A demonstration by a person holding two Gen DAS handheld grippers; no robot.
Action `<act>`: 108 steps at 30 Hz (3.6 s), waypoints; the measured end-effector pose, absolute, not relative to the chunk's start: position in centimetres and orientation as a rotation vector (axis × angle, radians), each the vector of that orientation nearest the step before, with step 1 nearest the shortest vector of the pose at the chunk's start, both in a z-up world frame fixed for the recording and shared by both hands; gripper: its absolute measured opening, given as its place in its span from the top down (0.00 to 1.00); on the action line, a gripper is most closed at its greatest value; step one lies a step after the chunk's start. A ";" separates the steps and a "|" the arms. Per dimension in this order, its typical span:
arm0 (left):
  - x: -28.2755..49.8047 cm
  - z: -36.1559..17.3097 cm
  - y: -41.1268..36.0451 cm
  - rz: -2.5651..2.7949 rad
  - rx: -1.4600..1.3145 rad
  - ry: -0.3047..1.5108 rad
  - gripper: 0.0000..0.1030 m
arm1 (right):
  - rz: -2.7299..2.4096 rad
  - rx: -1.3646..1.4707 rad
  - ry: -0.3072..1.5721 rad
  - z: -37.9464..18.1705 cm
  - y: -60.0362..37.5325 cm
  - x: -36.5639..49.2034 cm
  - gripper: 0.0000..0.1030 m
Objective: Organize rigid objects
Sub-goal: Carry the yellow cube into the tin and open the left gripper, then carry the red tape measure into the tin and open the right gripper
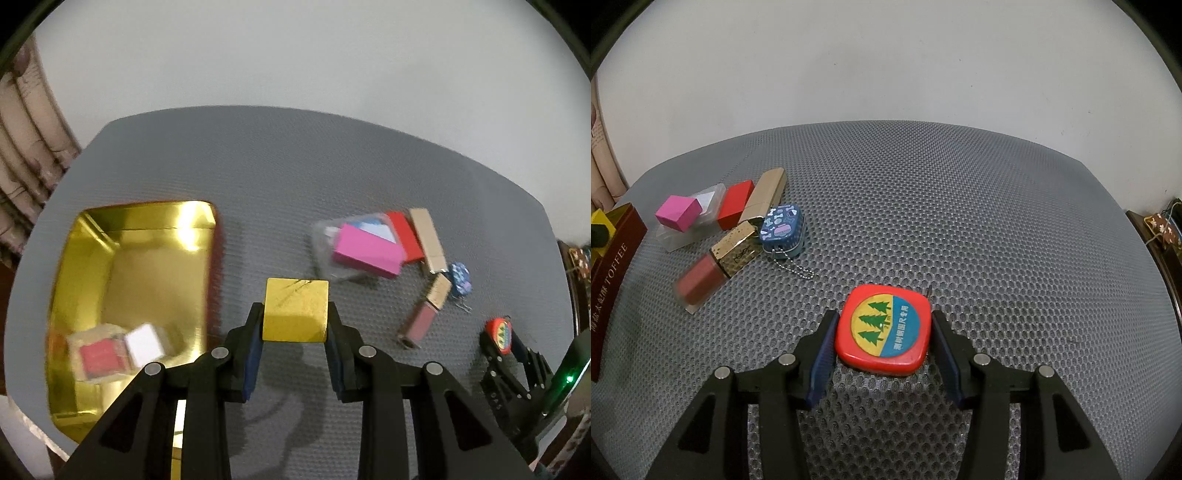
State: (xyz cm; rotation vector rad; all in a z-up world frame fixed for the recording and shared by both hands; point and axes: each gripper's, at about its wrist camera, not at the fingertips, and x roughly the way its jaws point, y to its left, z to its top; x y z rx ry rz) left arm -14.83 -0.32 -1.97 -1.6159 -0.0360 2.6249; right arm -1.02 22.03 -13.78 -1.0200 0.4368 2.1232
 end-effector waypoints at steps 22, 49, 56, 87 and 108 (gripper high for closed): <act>-22.6 -2.8 -16.4 2.788 -1.815 -0.043 0.73 | 2.121 -1.021 0.434 -14.2 22.6 -1.6 0.50; -24.0 -6.6 -19.0 2.760 -1.900 -0.011 0.70 | 2.119 -1.022 0.431 -14.3 22.9 -1.7 0.50; -23.0 -5.5 -18.6 2.778 -1.856 -0.042 0.69 | 2.118 -1.023 0.429 -14.7 23.4 -1.9 0.50; -8.0 -0.2 -19.2 3.048 -1.619 -0.017 0.40 | 2.105 -1.041 0.410 -12.5 24.1 -0.9 0.53; -7.4 -0.3 -21.5 3.109 -1.622 -0.183 0.26 | 2.354 -1.031 0.263 -5.3 17.6 -1.4 0.53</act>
